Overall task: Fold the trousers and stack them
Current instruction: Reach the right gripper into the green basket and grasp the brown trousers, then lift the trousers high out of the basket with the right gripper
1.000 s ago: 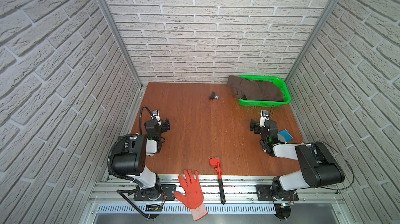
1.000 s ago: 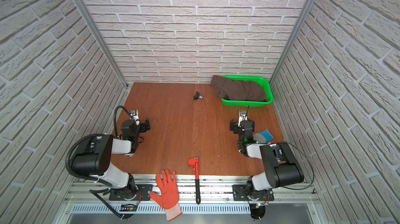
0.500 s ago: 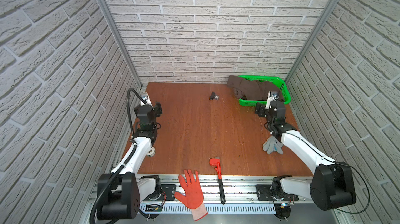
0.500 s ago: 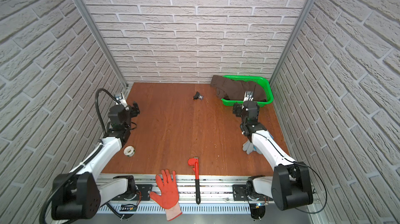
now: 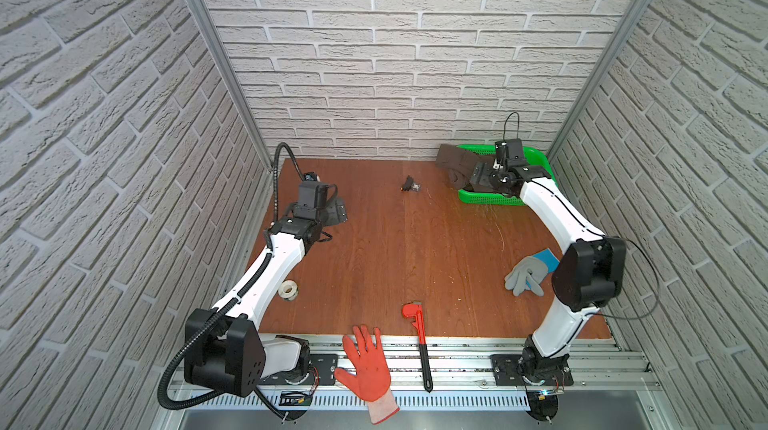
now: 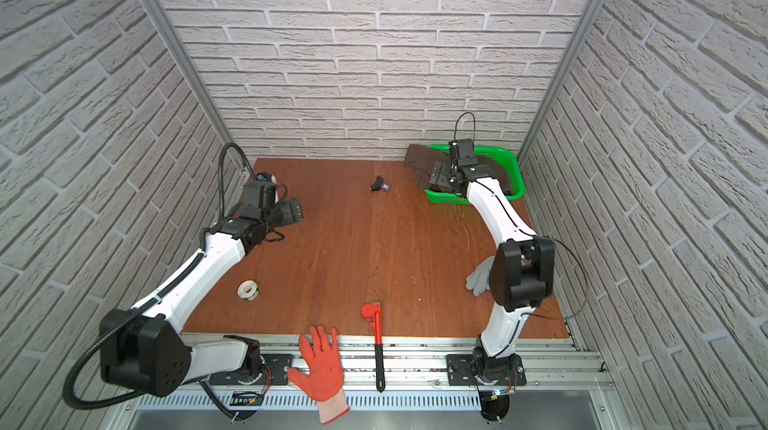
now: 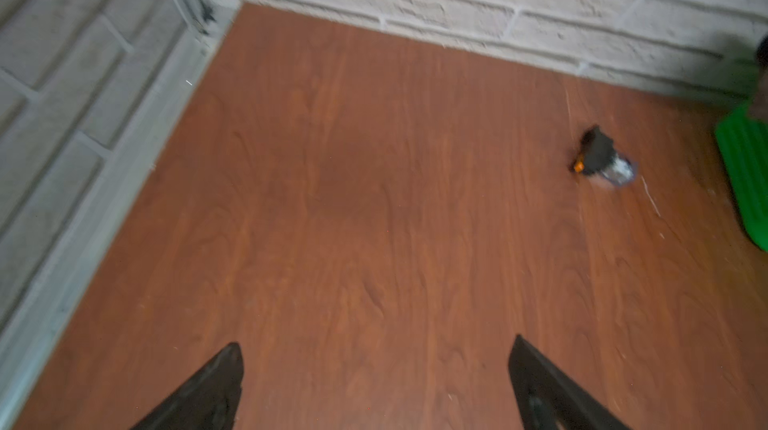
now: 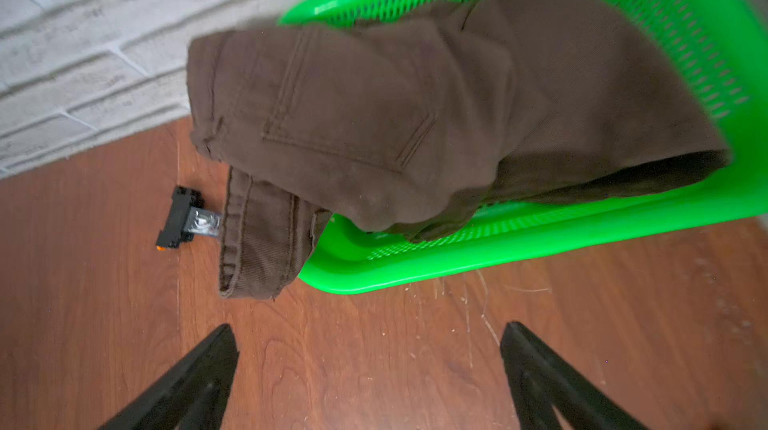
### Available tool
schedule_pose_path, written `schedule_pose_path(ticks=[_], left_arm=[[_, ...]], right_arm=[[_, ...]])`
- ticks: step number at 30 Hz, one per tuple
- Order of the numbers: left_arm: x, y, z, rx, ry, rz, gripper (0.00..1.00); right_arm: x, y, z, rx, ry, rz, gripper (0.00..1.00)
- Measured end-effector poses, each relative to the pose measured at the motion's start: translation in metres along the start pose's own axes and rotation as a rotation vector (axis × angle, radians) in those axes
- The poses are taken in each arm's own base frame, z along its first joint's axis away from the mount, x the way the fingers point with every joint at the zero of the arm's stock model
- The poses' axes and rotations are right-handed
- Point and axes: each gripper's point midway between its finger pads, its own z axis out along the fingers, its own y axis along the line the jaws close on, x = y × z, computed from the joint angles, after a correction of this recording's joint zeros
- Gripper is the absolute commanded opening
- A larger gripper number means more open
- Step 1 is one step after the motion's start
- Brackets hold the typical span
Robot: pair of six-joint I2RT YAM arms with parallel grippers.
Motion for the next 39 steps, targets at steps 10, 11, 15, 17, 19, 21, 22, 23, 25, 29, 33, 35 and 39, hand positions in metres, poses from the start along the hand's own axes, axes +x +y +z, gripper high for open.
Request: schedule_pose_path(ticks=[10,11,15,17,19,21,22,23,25,29,33,35,39], left_arm=[[0.020,-0.023,0.002,0.055,0.067,-0.007,0.98],[0.020,-0.023,0.002,0.056,0.068,-0.007,0.98],[0.022,-0.025,0.002,0.057,0.073,-0.002,0.98],[0.023,-0.025,0.001,0.058,0.077,-0.001,0.98],[0.024,-0.026,0.001,0.058,0.081,0.001,0.98],[0.027,-0.025,0.000,0.056,0.089,0.004,0.98],[0.027,-0.025,0.000,0.055,0.092,0.005,0.98],[0.028,-0.025,-0.001,0.054,0.095,0.005,0.98],[0.027,-0.024,-0.005,0.054,0.092,0.005,0.98],[0.025,-0.023,-0.013,0.058,0.078,0.001,0.98],[0.022,-0.023,-0.022,0.064,0.063,0.001,0.98],[0.021,-0.023,-0.028,0.066,0.057,0.000,0.98],[0.016,-0.019,-0.047,0.072,0.024,-0.010,0.98]], right_arm=[[0.003,0.030,0.069,-0.081,0.095,0.083,1.00],[0.002,0.034,0.074,-0.090,0.096,0.095,1.00],[-0.004,0.042,0.098,-0.122,0.092,0.144,0.98],[-0.006,0.044,0.111,-0.135,0.091,0.174,0.90],[-0.005,0.046,0.122,-0.153,0.091,0.203,0.78],[-0.009,0.049,0.126,-0.183,0.082,0.235,0.62],[-0.011,0.050,0.127,-0.198,0.077,0.249,0.57],[-0.015,0.051,0.127,-0.213,0.066,0.264,0.53],[-0.023,0.051,0.127,-0.229,0.043,0.284,0.47],[-0.028,0.048,0.129,-0.250,0.024,0.304,0.19],[-0.036,0.047,0.120,-0.256,0.007,0.298,0.06],[-0.043,0.047,0.109,-0.250,0.001,0.278,0.06],[-0.082,0.057,0.064,-0.266,-0.069,0.227,0.06]])
